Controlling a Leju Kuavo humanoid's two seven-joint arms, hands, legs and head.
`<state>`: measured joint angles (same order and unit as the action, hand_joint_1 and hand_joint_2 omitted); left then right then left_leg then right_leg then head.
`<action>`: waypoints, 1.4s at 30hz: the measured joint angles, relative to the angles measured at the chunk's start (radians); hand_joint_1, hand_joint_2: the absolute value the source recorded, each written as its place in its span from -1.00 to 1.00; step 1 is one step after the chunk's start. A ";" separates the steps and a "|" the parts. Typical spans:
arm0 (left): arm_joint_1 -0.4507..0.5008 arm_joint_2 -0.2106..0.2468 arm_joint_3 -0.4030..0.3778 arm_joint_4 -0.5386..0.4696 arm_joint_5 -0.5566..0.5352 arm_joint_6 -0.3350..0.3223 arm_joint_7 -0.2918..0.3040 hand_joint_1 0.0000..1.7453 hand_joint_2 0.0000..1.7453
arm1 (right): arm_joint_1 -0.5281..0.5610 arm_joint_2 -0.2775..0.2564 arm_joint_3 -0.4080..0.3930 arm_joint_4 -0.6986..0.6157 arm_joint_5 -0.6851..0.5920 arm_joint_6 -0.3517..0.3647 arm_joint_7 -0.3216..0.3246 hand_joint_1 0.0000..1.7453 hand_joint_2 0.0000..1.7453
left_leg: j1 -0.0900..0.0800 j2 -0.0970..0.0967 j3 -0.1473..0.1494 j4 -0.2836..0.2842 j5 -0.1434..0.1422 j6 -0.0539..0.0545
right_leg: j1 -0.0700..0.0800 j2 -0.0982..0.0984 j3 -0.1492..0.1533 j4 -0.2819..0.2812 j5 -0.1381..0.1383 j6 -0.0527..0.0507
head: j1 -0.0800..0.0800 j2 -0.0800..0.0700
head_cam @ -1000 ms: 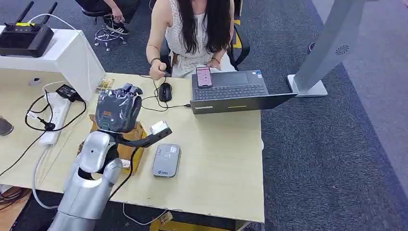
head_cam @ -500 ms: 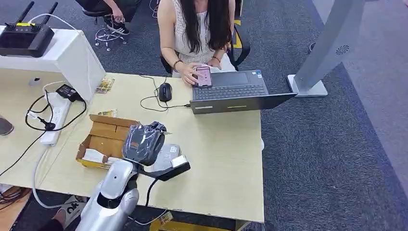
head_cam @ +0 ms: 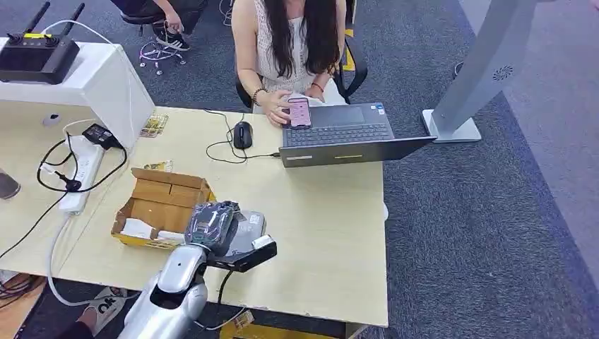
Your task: Pass the card to the sensor for recognition and then transmit it.
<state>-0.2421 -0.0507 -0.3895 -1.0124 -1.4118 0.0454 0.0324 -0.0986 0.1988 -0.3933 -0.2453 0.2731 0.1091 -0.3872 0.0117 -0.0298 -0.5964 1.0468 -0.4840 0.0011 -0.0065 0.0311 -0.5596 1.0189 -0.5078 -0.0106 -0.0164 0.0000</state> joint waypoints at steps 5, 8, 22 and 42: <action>-0.006 0.004 0.000 0.033 0.001 -0.003 0.001 1.00 1.00 | -0.001 0.001 0.000 0.000 0.002 0.000 0.005 -1.00 -1.00 | 0.000 0.000 0.000 0.000 0.000 0.000 | 0.000 0.000 0.000 0.000 0.000 0.000 | 0.000 0.000; -0.007 0.004 0.000 0.040 0.003 -0.008 0.001 1.00 1.00 | -0.002 0.001 0.000 0.000 0.002 -0.001 0.007 -1.00 -1.00 | 0.000 0.000 0.000 0.000 0.000 0.000 | 0.000 0.000 0.000 0.000 0.000 0.000 | 0.000 0.000; -0.018 0.008 0.000 0.037 0.035 -0.015 -0.027 1.00 1.00 | -0.002 0.005 -0.005 0.000 0.008 -0.005 0.005 -1.00 -1.00 | 0.000 0.000 0.000 0.000 0.000 0.000 | 0.000 0.000 0.000 0.000 0.000 0.000 | 0.000 0.000; -0.387 0.051 0.070 0.003 -0.032 0.037 0.105 1.00 1.00 | -0.007 0.020 -0.019 0.000 0.052 -0.006 0.039 -1.00 -1.00 | 0.000 -0.001 0.000 0.000 0.002 0.000 | 0.000 -0.001 0.000 0.001 0.001 0.000 | 0.000 0.000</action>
<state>-0.6286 0.0004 -0.3193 -1.0093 -1.4439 0.0824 0.1377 -0.1052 0.2190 -0.4124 -0.2449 0.3250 0.1034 -0.3483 0.0117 -0.0306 -0.5967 1.0468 -0.4818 0.0010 -0.0064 0.0305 -0.5595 1.0201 -0.5067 -0.0102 -0.0164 0.0000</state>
